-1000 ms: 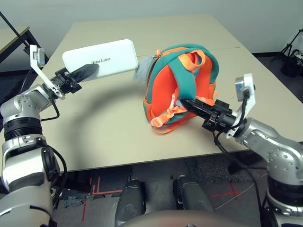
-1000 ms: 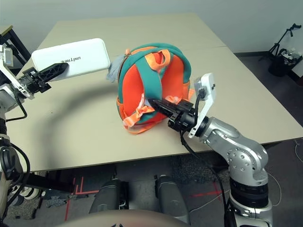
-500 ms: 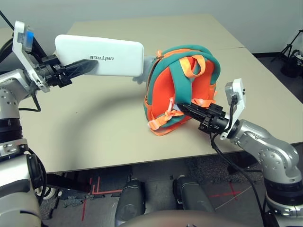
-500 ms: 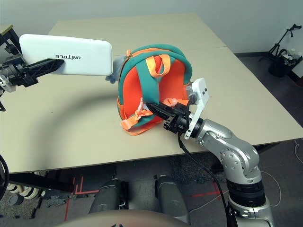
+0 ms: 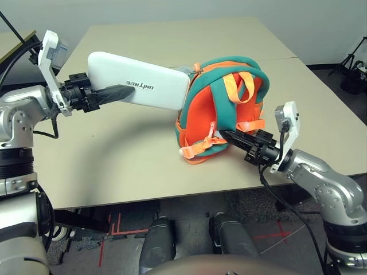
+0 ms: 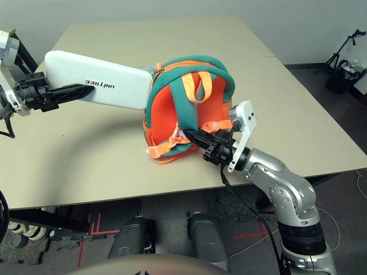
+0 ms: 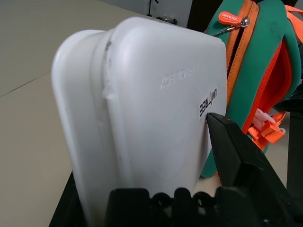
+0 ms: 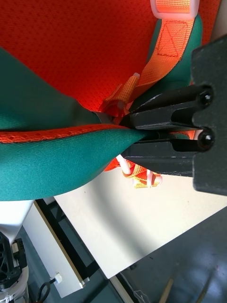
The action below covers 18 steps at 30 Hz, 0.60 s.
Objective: Put the pencil case into the backpack and zip it.
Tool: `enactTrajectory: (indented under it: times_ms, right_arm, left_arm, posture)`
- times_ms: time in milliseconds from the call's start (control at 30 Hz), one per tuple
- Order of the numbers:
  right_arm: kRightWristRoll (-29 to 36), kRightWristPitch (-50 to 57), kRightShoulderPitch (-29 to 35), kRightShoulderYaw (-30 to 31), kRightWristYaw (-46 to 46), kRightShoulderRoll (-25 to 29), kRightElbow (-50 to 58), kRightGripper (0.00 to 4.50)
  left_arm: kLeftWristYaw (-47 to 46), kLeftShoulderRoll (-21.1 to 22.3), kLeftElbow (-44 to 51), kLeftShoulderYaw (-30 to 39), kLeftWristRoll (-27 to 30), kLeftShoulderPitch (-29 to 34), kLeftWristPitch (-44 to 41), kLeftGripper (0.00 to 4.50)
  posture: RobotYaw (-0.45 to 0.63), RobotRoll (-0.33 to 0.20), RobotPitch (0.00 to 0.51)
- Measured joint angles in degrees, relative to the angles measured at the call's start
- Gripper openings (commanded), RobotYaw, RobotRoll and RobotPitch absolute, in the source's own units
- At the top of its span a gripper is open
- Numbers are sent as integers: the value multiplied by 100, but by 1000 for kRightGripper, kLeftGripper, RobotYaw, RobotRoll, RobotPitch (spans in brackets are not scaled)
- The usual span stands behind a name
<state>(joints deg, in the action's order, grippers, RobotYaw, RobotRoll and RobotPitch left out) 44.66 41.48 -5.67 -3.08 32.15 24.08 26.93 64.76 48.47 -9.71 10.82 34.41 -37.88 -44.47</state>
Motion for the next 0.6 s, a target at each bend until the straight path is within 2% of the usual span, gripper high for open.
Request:
enactTrajectory:
  times_ms: [433,600]
  right_arm:
    - [-71,-48,57,8,4,-2,-25,0]
    - [-89,-49,46,1,7,-1,-51,0]
  left_arm:
    - [-65,-277,1089,-543,-4,-12,-50,3159]
    - [-222,-579,1103,-798,-283,-256,238,3159]
  posture:
    - [-162,0,68]
    - [-150,0,62]
